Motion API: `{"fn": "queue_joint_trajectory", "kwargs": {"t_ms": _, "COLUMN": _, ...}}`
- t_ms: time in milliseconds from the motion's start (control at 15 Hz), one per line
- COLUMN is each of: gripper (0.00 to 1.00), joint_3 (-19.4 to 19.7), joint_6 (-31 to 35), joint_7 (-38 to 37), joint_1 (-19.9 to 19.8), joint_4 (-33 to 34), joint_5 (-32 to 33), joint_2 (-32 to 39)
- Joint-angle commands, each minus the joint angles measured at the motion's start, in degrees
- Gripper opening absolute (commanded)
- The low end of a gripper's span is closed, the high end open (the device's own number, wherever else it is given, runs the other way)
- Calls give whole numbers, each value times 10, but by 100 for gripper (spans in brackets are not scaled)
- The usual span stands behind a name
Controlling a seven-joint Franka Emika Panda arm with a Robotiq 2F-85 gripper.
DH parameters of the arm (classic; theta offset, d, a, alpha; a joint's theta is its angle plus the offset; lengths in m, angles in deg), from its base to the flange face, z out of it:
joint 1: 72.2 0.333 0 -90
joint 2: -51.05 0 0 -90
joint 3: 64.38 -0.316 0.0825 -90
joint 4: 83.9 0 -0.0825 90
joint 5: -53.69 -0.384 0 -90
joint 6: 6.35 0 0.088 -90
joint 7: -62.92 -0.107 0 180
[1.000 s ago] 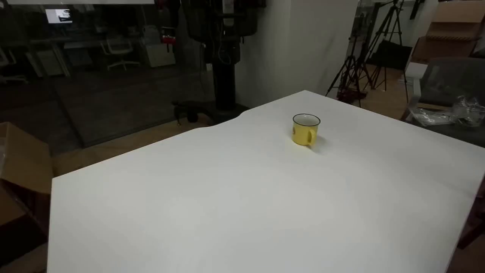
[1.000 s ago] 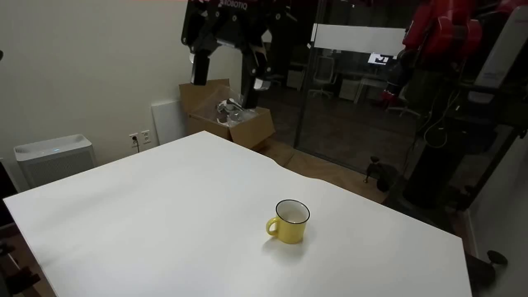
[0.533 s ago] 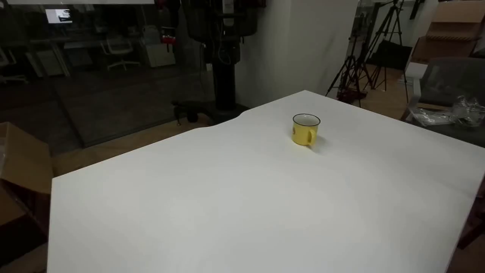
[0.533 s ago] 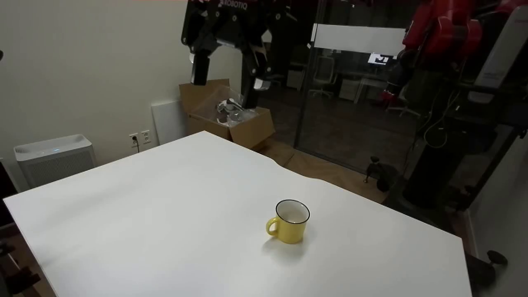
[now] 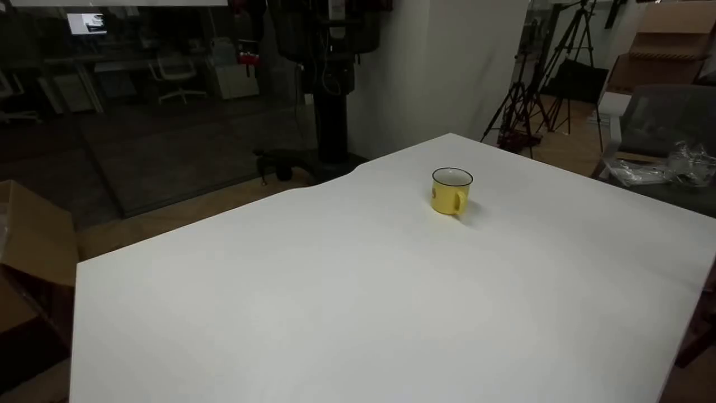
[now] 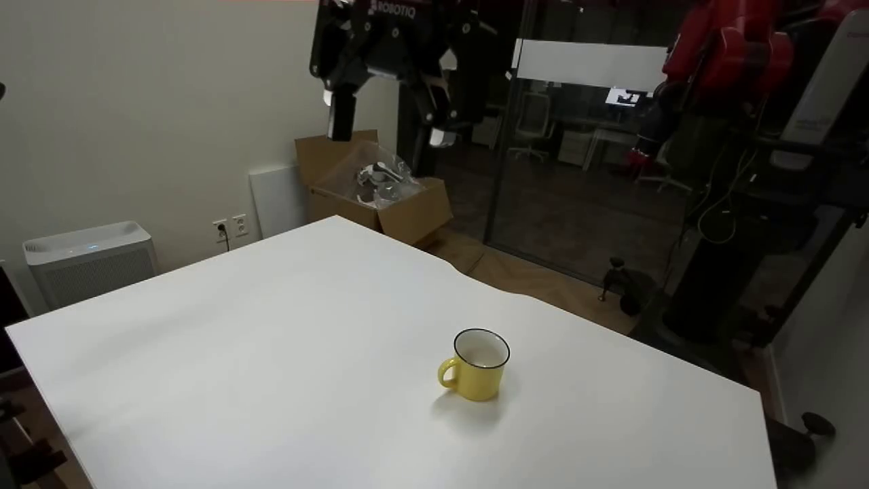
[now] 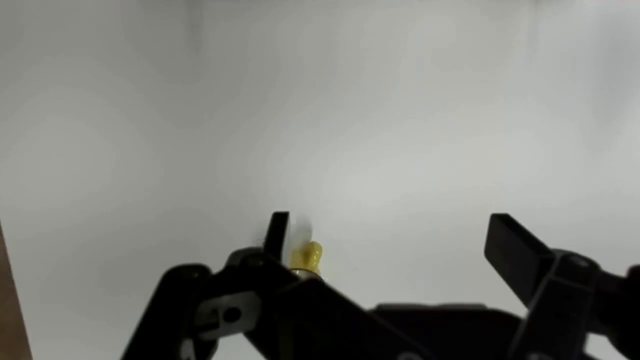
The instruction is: Place the mug at the center of the table
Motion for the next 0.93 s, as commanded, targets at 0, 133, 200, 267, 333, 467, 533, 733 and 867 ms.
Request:
{"fn": "queue_joint_trajectory", "kwargs": {"t_ms": 0, "gripper": 100, "joint_3": -20, "joint_6": 115, "joint_7": -37, "joint_1": -11, "joint_4": 4, "joint_5": 16, "joint_2": 38}}
{"fn": "queue_joint_trajectory", "kwargs": {"t_ms": 133, "gripper": 100, "joint_3": -29, "joint_6": 208, "joint_7": -55, "joint_1": -13, "joint_4": 11, "joint_5": 43, "joint_2": 84}}
{"fn": "queue_joint_trajectory", "kwargs": {"t_ms": 200, "gripper": 100, "joint_3": -32, "joint_6": 239, "joint_7": -70, "joint_1": -14, "joint_4": 18, "joint_5": 55, "joint_2": 111}}
{"fn": "queue_joint_trajectory", "kwargs": {"t_ms": 267, "gripper": 100, "joint_3": -34, "joint_6": 259, "joint_7": -81, "joint_1": -14, "joint_4": 26, "joint_5": 60, "joint_2": 141}}
{"fn": "queue_joint_trajectory", "kwargs": {"t_ms": 333, "gripper": 100, "joint_3": -36, "joint_6": 268, "joint_7": -83, "joint_1": -14, "joint_4": 35, "joint_5": 60, "joint_2": 168}}
{"fn": "queue_joint_trajectory", "kwargs": {"t_ms": 467, "gripper": 100, "joint_3": -42, "joint_6": 287, "joint_7": -80, "joint_1": -12, "joint_4": 52, "joint_5": 70, "joint_2": 228}}
{"fn": "queue_joint_trajectory", "kwargs": {"t_ms": 533, "gripper": 100, "joint_3": -45, "joint_6": 289, "joint_7": -76, "joint_1": -12, "joint_4": 60, "joint_5": 76, "joint_2": 253}}
{"fn": "queue_joint_trajectory", "kwargs": {"t_ms": 733, "gripper": 100, "joint_3": -57, "joint_6": 298, "joint_7": -73, "joint_1": -4, "joint_4": 92, "joint_5": 103, "joint_2": 333}}
{"fn": "queue_joint_trajectory", "kwargs": {"t_ms": 867, "gripper": 100, "joint_3": -63, "joint_6": 316, "joint_7": -81, "joint_1": 5, "joint_4": 109, "joint_5": 125, "joint_2": 367}}
